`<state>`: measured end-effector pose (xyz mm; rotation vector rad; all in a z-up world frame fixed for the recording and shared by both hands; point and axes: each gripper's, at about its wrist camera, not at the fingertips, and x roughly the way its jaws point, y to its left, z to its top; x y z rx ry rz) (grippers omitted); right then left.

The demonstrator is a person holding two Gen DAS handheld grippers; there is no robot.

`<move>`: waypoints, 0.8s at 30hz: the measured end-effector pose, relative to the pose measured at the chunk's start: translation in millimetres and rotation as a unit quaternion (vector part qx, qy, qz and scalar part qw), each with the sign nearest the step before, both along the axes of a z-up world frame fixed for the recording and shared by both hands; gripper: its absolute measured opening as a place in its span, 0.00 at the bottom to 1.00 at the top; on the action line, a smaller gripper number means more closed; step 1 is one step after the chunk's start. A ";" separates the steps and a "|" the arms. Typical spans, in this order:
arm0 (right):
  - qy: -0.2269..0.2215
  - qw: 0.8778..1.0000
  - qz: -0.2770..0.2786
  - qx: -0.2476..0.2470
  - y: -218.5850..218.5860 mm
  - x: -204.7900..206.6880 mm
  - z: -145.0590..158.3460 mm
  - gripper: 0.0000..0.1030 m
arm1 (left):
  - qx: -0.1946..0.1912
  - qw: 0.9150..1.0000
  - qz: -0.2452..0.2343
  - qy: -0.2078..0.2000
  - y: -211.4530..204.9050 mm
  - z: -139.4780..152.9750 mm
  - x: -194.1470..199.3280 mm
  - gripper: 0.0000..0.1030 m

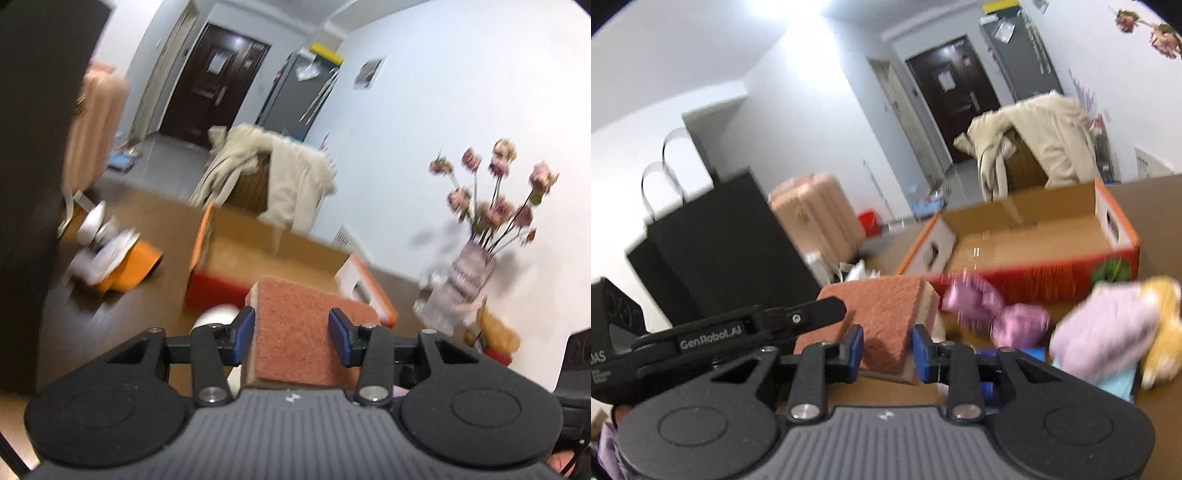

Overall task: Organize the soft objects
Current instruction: 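Carry the sponge block into the cardboard box and open the left tool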

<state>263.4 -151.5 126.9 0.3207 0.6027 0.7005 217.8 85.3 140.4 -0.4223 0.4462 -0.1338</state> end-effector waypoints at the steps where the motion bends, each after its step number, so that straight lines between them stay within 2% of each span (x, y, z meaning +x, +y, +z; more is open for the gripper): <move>1: -0.006 1.000 -0.006 0.006 -3.2 9.2 7.8 0.23 | -0.002 1.000 0.000 -0.002 -0.3 6.2 10.8 0.43; 7: -0.009 1.000 -0.028 -0.007 -0.7 91.3 34.5 0.19 | -0.043 0.999 0.004 0.025 2.9 17.3 119.4 0.43; 11: 0.041 0.999 -0.033 0.000 8.3 179.3 25.3 0.19 | -0.050 0.997 0.021 0.053 10.0 10.7 200.6 0.39; 13: 0.078 0.996 -0.039 0.006 15.6 227.9 13.3 0.19 | -0.045 0.996 0.025 0.070 15.8 1.1 240.6 0.39; 14: 0.093 0.995 -0.039 0.005 19.2 248.0 7.0 0.19 | -0.053 0.994 0.032 0.091 20.4 -7.0 264.2 0.39; 17: 0.144 0.988 -0.050 0.002 36.7 309.8 -27.6 0.19 | -0.047 0.989 0.059 0.131 27.7 -29.2 312.5 0.38; 20: 0.177 0.982 -0.063 -0.013 55.2 349.9 -63.3 0.19 | -0.023 0.983 0.088 0.158 28.4 -52.3 340.6 0.41; 22: 0.208 0.975 -0.068 -0.031 67.7 366.7 -87.1 0.19 | -0.013 0.981 0.095 0.172 31.7 -64.8 345.7 0.43; 24: 0.214 0.973 -0.076 -0.051 75.6 367.3 -100.2 0.21 | 0.007 0.982 0.101 0.160 30.0 -66.6 341.2 0.47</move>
